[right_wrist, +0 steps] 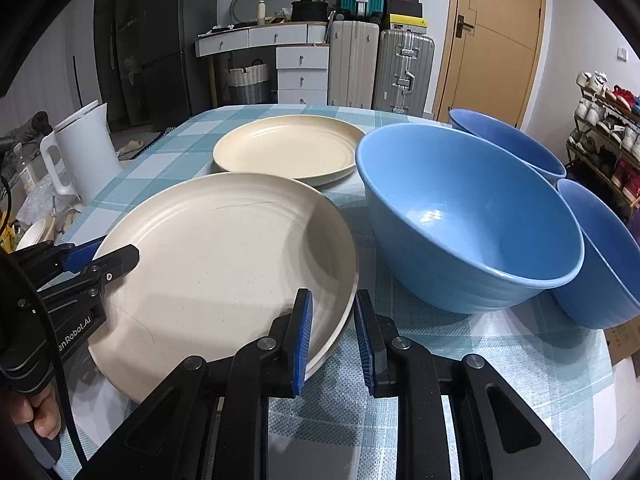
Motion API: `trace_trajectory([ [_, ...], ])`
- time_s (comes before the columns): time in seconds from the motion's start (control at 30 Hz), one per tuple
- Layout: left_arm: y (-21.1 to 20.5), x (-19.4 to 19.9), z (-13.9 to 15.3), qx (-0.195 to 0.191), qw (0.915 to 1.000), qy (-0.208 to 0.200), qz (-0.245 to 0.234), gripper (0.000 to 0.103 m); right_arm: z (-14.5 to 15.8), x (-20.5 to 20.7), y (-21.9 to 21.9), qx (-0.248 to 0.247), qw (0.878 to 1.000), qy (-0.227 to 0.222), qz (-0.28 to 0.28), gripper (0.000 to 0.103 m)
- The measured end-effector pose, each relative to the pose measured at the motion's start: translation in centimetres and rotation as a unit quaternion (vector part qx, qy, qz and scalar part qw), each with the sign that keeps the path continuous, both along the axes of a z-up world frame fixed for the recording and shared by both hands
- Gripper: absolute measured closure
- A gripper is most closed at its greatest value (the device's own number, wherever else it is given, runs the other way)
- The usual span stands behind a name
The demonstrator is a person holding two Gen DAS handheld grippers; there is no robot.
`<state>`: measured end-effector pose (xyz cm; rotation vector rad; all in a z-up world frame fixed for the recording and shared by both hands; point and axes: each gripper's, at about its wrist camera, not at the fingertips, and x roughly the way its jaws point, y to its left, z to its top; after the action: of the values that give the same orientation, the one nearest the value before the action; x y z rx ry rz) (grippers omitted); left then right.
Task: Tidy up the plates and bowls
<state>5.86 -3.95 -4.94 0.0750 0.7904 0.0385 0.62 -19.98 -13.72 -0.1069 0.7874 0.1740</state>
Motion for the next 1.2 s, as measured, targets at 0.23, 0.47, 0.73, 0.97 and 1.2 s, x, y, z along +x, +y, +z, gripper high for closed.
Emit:
trace_trajectory([
  [0.23, -0.4, 0.0, -0.3, 0.014, 0.9999, 0.007, 0.000, 0.083, -0.2, 0.0, 0.4, -0.008, 1.000, -0.003, 0.001, 0.081],
  [0.47, -0.7, 0.1, -0.5, 0.023, 0.9997, 0.011, -0.005, 0.079, -0.7, 0.0, 0.9, -0.029, 1.000, -0.008, -0.001, 0.081],
  [0.73, -0.8, -0.1, -0.6, 0.020, 0.9996, 0.013, -0.014, 0.074, -0.8, 0.1, 0.6, -0.026, 1.000, -0.009, 0.000, 0.081],
  [0.97, -0.5, -0.1, -0.6, 0.008, 0.9996, 0.018, -0.021, 0.073, -0.7, 0.0, 0.6, -0.021, 1.000, -0.006, 0.002, 0.081],
  [1.2, 0.6, 0.1, -0.4, -0.035, 0.9982, 0.036, -0.030, 0.073, 0.1, -0.1, -0.1, -0.010, 1.000, -0.003, 0.008, 0.077],
])
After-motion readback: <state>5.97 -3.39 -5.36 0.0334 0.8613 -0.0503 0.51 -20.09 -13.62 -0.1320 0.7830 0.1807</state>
